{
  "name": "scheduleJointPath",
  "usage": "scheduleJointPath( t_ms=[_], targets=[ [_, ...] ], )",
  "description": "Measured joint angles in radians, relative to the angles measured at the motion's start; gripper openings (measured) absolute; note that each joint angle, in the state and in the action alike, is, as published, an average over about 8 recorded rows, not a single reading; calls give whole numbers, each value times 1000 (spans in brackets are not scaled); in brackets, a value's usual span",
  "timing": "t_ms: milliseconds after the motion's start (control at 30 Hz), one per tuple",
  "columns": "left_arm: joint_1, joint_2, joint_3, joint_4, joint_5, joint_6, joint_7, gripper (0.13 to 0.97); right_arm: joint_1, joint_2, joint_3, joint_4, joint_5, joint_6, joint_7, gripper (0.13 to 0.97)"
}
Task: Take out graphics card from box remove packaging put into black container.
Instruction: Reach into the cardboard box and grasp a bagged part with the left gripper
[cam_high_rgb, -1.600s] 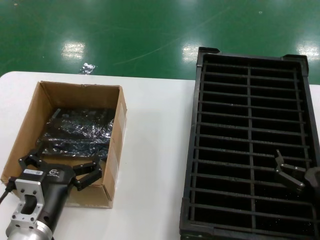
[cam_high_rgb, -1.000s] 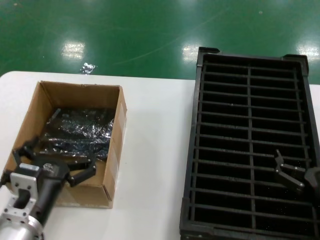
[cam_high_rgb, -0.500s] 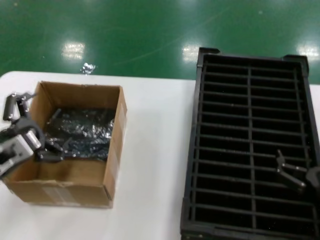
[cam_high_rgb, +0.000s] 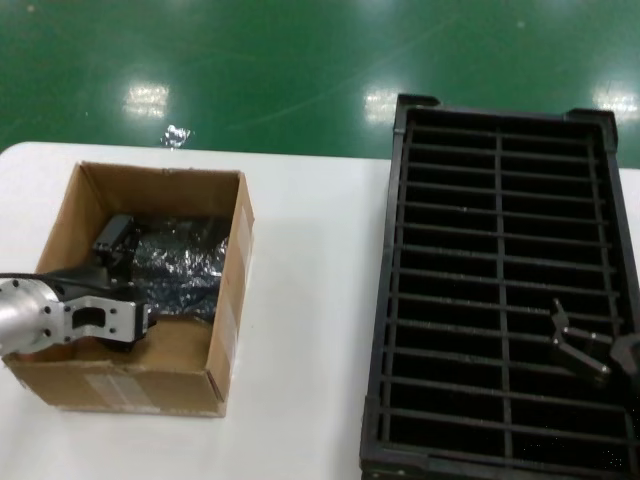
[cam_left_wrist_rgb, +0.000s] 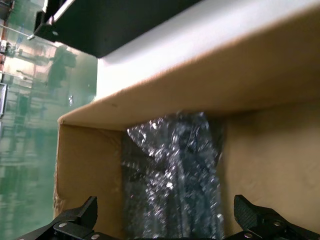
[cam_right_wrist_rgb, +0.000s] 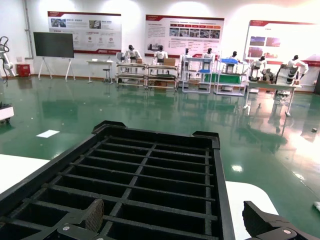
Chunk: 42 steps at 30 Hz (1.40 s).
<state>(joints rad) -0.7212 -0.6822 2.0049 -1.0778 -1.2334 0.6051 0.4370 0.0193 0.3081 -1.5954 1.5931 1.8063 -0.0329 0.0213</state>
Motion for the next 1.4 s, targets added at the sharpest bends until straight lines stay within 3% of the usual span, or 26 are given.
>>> scheduleJointPath(
  t_ms=[133, 367, 733, 1000, 1133, 1400],
  targets=[
    [-45, 46, 16, 88, 2, -38, 88, 962, 0, 0, 0, 0, 0, 0, 0, 966],
    [-95, 114, 6, 222, -57, -124, 269, 910, 0, 0, 0, 0, 0, 0, 0, 966],
    [-124, 160, -16, 329, -135, -166, 442, 778, 0, 0, 0, 0, 0, 0, 0, 966],
    [-112, 163, -16, 325, -146, -165, 459, 588, 0, 0, 0, 0, 0, 0, 0, 966],
    [-100, 153, -13, 307, -138, -163, 444, 588, 0, 0, 0, 0, 0, 0, 0, 966],
    [-79, 129, -6, 272, -118, -161, 410, 377, 0, 0, 0, 0, 0, 0, 0, 966]
  ],
)
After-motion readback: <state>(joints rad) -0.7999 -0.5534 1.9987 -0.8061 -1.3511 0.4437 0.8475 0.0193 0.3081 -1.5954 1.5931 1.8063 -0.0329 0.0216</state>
